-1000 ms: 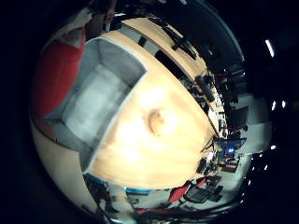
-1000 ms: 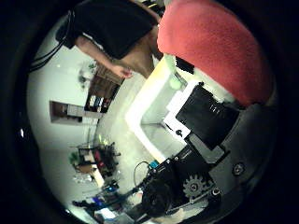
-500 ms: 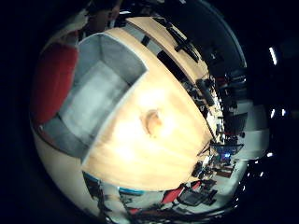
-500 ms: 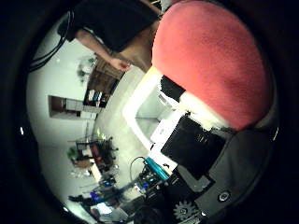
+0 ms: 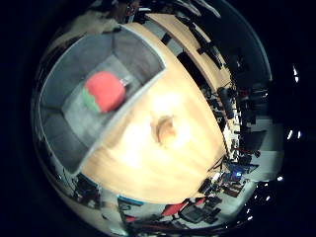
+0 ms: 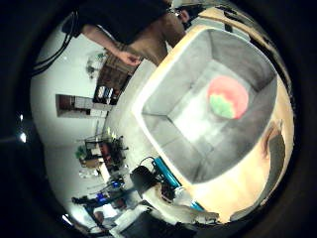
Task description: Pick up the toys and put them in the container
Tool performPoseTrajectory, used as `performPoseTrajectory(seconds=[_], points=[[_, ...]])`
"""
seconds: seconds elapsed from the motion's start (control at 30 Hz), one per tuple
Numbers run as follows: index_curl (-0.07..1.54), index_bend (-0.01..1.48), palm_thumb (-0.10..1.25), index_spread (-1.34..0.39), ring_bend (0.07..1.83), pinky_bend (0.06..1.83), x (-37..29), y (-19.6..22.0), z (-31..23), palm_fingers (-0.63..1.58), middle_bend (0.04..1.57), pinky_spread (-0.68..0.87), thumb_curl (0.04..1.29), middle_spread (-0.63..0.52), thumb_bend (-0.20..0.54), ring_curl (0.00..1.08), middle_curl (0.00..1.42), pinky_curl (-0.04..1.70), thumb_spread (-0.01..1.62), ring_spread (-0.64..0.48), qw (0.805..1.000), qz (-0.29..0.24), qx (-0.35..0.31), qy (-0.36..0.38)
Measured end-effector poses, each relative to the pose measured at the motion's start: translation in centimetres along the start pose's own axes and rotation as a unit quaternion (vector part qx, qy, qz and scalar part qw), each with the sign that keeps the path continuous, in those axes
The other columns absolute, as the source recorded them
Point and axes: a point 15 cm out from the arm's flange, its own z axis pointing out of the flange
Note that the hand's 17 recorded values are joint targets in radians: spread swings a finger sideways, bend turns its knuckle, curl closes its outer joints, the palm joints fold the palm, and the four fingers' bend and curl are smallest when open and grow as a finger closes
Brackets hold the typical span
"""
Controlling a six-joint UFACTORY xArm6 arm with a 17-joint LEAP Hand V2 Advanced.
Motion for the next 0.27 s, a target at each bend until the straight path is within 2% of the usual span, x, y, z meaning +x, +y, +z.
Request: performPoseTrajectory(seconds=[0.27], points=[[0.47, 0.19, 0.04, -0.5, 0.68, 0.81, 0.72, 0.03, -0.72, 0.28, 0.36, 0.4, 0.3, -0.22, -0.037, 0.26, 0.39, 0.31, 0.76, -0.05, 1.0, -0.002, 0.009, 0.009]])
